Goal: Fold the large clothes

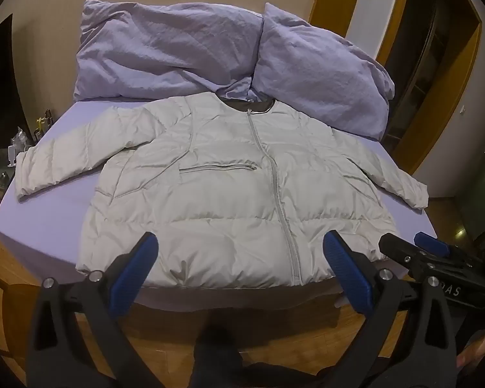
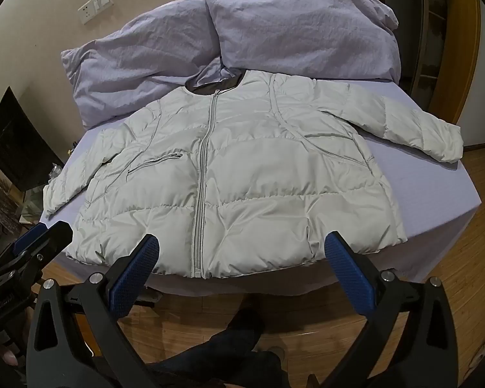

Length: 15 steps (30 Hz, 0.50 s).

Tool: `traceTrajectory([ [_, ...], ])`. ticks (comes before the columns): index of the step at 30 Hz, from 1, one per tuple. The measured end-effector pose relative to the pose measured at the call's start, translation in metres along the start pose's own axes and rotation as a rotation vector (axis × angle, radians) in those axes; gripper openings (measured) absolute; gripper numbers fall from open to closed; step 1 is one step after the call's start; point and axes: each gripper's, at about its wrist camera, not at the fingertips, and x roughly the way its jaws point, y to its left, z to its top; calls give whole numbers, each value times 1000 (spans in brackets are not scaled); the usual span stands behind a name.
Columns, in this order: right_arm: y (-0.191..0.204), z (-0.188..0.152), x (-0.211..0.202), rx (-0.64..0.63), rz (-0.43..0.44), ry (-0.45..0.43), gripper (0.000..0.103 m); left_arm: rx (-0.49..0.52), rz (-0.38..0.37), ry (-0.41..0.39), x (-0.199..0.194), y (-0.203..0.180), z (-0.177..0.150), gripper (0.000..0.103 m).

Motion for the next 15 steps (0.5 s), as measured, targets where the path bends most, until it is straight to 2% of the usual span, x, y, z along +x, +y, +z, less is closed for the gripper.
traceTrajectory([
  [15,0,1,2,2,-2,5,102,-2,0,4,0,0,0,101],
])
